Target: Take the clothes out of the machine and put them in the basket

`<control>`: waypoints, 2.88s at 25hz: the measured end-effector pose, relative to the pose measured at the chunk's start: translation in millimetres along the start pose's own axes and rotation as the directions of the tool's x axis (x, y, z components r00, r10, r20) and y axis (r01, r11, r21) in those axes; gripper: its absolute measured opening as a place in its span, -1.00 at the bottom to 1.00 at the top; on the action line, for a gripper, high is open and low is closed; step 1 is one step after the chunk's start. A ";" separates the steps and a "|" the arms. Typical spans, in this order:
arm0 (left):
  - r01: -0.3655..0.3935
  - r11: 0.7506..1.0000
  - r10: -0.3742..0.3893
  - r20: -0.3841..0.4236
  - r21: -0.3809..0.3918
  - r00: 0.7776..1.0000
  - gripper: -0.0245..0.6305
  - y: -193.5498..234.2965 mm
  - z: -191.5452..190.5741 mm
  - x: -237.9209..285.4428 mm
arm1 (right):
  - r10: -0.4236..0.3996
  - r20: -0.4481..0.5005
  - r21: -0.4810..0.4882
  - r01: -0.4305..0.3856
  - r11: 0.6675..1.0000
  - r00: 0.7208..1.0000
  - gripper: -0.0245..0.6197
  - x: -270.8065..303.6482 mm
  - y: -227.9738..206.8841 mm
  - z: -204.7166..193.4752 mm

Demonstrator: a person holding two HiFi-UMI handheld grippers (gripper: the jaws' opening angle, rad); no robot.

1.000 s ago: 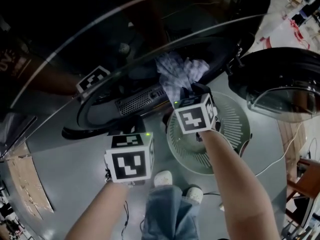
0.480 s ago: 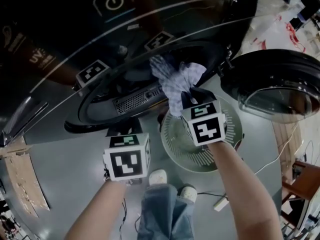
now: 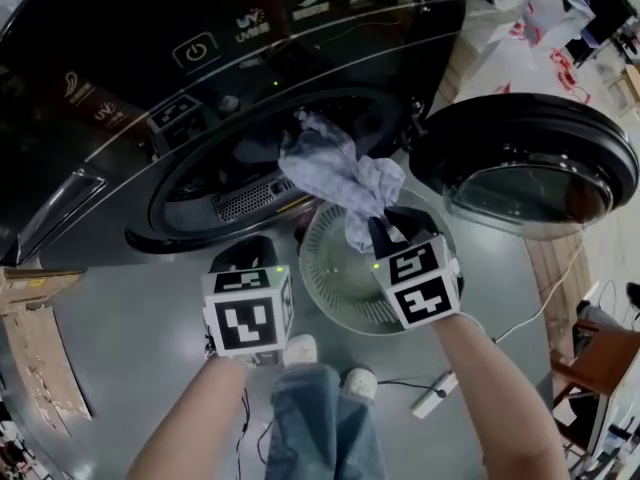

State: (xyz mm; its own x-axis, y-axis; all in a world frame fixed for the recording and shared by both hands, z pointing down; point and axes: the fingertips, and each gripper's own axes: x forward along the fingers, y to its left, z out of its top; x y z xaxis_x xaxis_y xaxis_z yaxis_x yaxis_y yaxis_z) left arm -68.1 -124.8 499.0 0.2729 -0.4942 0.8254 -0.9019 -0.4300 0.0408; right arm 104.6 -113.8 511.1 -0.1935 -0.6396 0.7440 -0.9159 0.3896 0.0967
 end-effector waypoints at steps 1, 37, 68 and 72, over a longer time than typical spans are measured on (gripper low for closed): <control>-0.002 1.000 0.002 -0.004 -0.004 1.000 -0.91 -1.9 -2.3 -0.5 | 0.000 -0.008 0.000 0.000 1.000 1.000 -0.76 -5.2 -1.1 -5.9; 0.020 0.998 -0.020 -0.012 -0.054 1.000 -0.91 -5.7 -26.0 -21.5 | 0.011 -0.271 0.033 -0.003 0.999 0.962 0.54 -33.4 28.6 -132.7; 0.019 0.999 -0.015 -0.085 0.045 0.996 -0.91 50.4 -13.4 38.5 | -0.057 0.061 0.126 0.049 0.991 0.997 0.53 149.3 18.8 51.2; 0.016 0.998 -0.011 -0.080 0.060 0.997 -0.91 57.8 -10.2 37.3 | -0.091 -0.047 0.001 0.091 0.996 0.995 0.47 162.4 21.7 47.4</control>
State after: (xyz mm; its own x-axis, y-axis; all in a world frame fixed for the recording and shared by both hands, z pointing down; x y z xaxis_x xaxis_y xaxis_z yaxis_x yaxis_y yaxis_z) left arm -113.5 -160.4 537.9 0.2552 -0.4272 0.8674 -0.8759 -0.4821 0.0203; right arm 36.6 -240.6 602.7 -0.0925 -0.6409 0.7620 -0.9301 0.3289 0.1637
